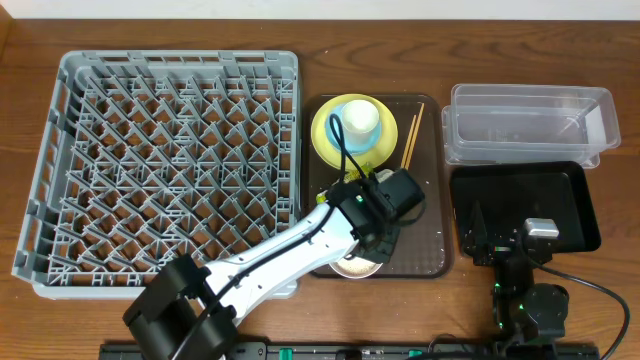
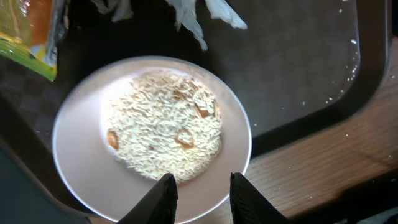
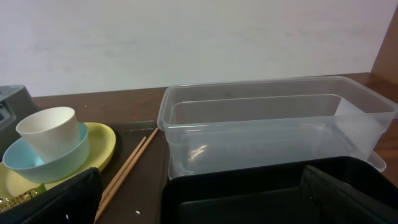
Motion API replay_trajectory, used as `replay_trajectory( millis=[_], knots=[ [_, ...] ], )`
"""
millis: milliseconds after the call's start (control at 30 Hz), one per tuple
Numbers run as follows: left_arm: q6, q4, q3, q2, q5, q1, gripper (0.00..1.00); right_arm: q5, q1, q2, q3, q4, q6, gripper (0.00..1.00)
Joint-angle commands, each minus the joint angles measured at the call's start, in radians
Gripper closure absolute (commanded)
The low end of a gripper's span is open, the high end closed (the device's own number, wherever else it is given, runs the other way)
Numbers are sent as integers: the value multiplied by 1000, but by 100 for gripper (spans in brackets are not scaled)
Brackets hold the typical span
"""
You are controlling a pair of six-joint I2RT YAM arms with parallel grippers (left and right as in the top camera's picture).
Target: Sort waste into correct bins and load items into the dishwasher rack
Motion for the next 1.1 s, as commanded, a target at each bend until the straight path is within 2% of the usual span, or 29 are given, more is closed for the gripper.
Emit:
replay_trajectory(
  millis=[0, 133, 267, 500, 667, 900, 967, 1067],
  knots=[
    [-58, 2, -8, 4, -54, -20, 69, 13, -4, -6, -2, -2, 12, 1],
    [-68, 19, -8, 4, -117, -50, 69, 13, -4, -6, -2, -2, 12, 1],
    [-67, 49, -8, 4, -117, -67, 69, 13, -4, -6, -2, -2, 12, 1],
    [-66, 22, 6, -29, -154, -28, 69, 13, -4, -6, -2, -2, 12, 1],
    [-3, -24, 43, -165, -170, 90, 67, 13, -4, -6, -2, -2, 12, 1],
    [-6, -22, 43, -395, -152, 319, 61, 13, -4, -6, -2, -2, 12, 1],
    [-6, -20, 43, -444, -134, 364, 57, 13, -4, -6, -2, -2, 12, 1],
    [-5, -9, 65, -461, -117, 398, 57, 13, -4, -6, -2, -2, 12, 1]
  ],
)
